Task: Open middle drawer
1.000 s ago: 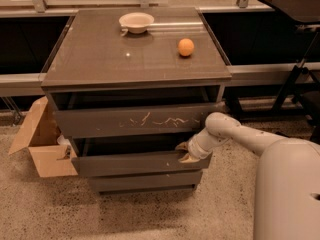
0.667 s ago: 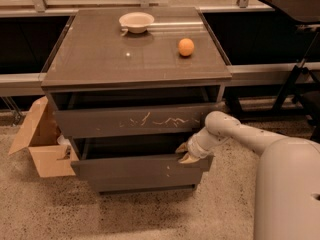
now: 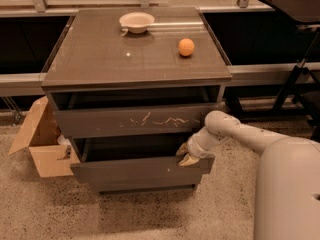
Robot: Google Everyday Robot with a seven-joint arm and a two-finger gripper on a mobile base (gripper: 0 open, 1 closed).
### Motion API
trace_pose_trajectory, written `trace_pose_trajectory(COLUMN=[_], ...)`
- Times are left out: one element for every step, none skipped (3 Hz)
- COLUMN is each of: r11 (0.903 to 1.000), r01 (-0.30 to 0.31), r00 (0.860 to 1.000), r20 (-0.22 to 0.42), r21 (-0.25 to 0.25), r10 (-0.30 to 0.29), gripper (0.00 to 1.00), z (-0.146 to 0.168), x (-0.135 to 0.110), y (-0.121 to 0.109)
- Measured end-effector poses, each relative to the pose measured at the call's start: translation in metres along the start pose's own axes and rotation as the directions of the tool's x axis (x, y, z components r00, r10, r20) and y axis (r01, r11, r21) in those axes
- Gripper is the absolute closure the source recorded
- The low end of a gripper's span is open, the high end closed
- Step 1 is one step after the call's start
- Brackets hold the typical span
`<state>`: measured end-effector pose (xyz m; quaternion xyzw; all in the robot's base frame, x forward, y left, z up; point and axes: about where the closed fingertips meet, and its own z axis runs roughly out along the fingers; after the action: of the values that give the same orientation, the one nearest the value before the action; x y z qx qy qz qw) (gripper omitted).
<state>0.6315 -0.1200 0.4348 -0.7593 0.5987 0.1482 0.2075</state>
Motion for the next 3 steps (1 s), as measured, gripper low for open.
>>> trace_pose_trajectory(r11=[1.0000, 1.0000, 0.9994], r01=[0.000, 0.001, 0.003], r00=[1.000, 1.000, 1.000], r20=[0.000, 0.004, 0.017], r21=[0.000, -0.008, -0.035], r10=[0.000, -0.001, -0.002], gripper=[0.13, 0.00, 0.00], z=[0.0001, 0.0019, 0.0079], x=[0.0000, -0.0006, -0.0025], y=[0.0000, 0.0020, 0.0085])
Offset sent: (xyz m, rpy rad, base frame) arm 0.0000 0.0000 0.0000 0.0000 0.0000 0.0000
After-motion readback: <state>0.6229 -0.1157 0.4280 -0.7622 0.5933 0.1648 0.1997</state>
